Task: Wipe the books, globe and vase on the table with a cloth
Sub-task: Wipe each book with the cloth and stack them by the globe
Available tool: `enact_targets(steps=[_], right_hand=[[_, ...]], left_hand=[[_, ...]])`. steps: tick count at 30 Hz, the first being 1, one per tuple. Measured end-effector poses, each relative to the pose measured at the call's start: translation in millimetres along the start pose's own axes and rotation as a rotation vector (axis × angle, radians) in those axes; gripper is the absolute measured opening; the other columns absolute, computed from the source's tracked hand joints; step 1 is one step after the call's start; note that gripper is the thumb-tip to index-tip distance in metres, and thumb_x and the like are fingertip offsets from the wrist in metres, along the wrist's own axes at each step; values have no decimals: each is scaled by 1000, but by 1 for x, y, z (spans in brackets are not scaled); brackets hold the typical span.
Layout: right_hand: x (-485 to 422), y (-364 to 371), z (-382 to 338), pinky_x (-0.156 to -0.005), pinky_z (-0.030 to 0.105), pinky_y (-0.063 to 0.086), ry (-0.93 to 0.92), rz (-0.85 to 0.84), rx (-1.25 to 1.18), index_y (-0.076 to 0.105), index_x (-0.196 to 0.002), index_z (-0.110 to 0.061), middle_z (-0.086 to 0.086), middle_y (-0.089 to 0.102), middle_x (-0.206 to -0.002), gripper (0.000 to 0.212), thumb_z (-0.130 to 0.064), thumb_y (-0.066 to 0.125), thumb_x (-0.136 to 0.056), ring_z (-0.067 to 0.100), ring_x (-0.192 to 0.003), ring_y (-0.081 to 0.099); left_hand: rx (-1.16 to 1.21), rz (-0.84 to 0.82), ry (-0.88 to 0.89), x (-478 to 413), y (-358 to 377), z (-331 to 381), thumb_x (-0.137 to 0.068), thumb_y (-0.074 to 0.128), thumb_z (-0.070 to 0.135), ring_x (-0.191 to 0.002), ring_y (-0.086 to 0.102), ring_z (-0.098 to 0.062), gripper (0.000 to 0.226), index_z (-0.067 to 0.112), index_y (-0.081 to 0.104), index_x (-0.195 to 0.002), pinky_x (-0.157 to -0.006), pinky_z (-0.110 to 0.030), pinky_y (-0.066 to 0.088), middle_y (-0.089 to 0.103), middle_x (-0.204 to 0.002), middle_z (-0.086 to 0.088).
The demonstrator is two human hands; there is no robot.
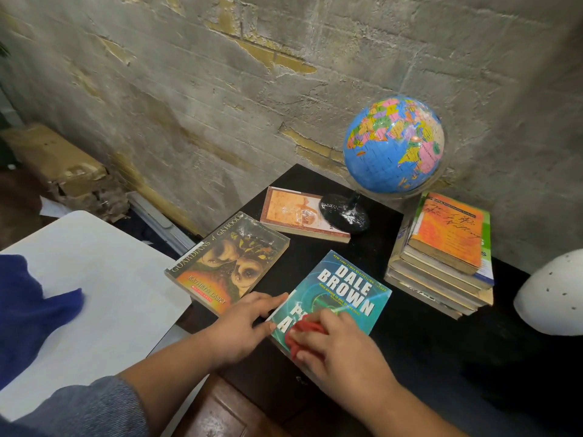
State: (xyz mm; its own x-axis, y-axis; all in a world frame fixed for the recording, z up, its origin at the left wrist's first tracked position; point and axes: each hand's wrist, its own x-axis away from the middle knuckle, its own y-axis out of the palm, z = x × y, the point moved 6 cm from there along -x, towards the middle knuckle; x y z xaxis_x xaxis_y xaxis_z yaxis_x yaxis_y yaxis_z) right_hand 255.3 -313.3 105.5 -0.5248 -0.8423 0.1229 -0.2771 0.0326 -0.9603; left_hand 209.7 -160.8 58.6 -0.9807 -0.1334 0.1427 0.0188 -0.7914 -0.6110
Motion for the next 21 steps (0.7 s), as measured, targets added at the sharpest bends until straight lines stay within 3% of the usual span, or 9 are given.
enact_targets(steps=[6, 11, 18, 21], right_hand=[[-22, -11, 46, -96, 25, 41, 234, 92, -5, 48, -133, -48, -18, 37, -128, 38, -51, 46, -95, 8, -115, 36], [-3, 4, 2, -98, 29, 41, 1, 3, -3, 48, -134, -47, -19, 36, -132, 45, -57, 35, -91, 14, -116, 37], [-22, -11, 40, -96, 27, 41, 204, 77, -19, 49, -132, -47, -17, 37, -127, 38, -51, 46, -95, 9, -113, 36], [-8, -3, 16, -100, 29, 39, 96, -9, 14, 46, -135, -47, -17, 35, -131, 40, -52, 43, -95, 12, -118, 35]], left_hand=[[11, -9, -9, 1, 0, 1, -97, 51, 23, -116, 41, -1, 52, 38, 32, -143, -98, -10, 29, 41, -126, 13], [-14, -7, 0, 0, 0, 2, -96, 52, 23, -114, 40, -1, 52, 37, 32, -143, -86, 4, 23, 40, -126, 11], [6, -22, -18, 1, -1, 4, -97, 51, 22, -115, 41, -1, 52, 37, 33, -143, -99, -12, 30, 40, -127, 12], [37, -13, -19, 1, -1, 2, -96, 52, 20, -114, 43, -2, 51, 36, 35, -142, -97, -10, 32, 42, -126, 10]])
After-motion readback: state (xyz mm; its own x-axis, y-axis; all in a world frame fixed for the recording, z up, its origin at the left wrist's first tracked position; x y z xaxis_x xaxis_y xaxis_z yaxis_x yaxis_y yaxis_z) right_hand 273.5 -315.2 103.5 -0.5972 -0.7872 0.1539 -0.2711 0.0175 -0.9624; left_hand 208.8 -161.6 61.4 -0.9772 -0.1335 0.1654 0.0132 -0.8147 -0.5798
